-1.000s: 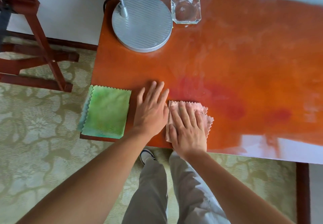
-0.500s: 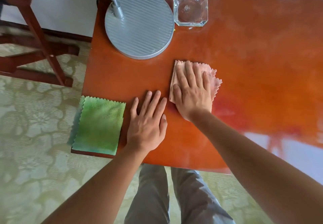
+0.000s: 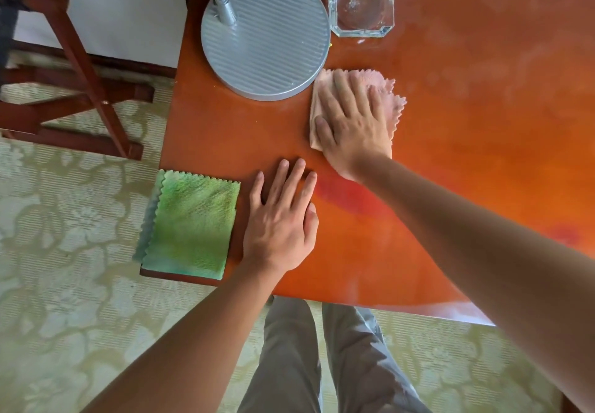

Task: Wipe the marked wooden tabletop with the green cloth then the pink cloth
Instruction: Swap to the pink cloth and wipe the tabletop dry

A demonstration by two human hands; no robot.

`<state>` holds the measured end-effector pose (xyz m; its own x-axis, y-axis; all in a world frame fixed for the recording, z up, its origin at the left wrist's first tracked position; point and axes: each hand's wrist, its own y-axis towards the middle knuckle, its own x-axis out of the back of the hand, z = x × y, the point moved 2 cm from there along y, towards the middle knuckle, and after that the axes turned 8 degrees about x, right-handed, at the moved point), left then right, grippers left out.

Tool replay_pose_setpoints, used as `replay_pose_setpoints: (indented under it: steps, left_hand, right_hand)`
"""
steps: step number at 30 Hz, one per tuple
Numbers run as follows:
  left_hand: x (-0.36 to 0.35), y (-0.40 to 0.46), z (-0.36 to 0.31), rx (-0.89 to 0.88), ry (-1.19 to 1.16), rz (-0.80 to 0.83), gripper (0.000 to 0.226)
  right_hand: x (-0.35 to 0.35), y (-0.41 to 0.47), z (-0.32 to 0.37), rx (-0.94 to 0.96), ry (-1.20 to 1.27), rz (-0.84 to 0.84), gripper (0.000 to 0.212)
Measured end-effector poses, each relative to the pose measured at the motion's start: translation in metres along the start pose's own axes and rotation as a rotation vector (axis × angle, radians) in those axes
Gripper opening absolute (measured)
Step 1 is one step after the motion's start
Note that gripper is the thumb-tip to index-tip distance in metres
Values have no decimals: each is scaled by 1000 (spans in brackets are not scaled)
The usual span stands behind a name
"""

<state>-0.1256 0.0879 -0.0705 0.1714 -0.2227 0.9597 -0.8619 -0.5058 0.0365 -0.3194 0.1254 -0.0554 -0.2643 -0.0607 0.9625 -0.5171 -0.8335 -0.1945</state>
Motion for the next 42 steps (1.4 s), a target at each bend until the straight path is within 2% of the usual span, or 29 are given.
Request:
replay_pose_setpoints:
  steps: [6,13,18,27,35,42]
  left_hand:
    - [1,0,1,-7,-34,-20,49]
    - [2,0,0,3,-41,-6,49]
    - [3,0,-1,5,-38,-19,47]
    - [5,-2,-1,10,-34,-67,44]
    - [10,4,-9,43,23,-41,43]
    - [3,43,-65,62,-49,50,43]
  right_hand:
    - [-12,-54,20,56,24,16,67]
    - [-40,-146,49,-17,77,-119,58]
    - [-58,-200,55,-22,35,-151,57]
    - [-58,-205,26,-73,35,-162,60]
    - [-49,-187,10,-117,77,-149,61]
    - [-34,-153,-25,-149,94,-139,62]
